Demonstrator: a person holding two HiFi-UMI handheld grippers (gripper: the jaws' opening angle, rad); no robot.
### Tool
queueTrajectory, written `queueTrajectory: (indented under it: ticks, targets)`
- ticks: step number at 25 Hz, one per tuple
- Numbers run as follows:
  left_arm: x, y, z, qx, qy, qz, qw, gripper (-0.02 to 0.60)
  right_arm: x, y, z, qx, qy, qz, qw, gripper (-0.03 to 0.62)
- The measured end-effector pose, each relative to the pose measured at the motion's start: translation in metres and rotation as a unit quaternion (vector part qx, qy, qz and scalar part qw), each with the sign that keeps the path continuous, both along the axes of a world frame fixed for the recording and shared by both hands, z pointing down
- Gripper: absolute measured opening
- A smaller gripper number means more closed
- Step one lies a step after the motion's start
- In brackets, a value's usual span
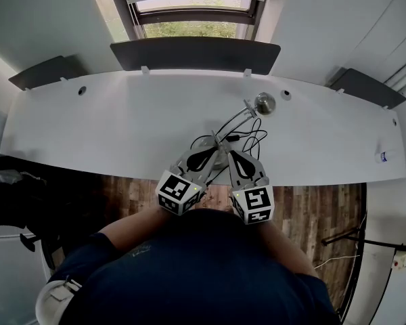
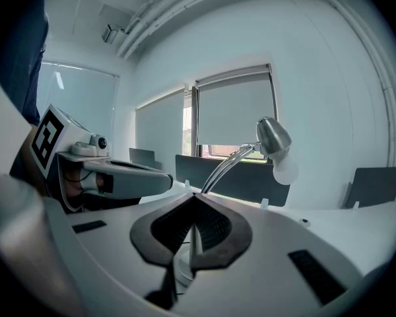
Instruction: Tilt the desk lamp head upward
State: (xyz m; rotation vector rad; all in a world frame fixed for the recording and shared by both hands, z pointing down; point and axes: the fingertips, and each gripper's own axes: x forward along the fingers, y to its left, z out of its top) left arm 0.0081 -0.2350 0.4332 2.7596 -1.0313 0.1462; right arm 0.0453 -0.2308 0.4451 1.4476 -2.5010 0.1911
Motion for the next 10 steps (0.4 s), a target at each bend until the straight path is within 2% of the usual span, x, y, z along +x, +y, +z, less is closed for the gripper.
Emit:
queueTrajectory:
  ticks: [10]
  targets:
    - [-0.0021, -0.0022, -0.0019, 0.006, 0.001, -0.005, 1.0, 0.006, -0.0009, -0.0016, -0.0004, 0.002, 0.002, -0.004, 1.0, 0.011]
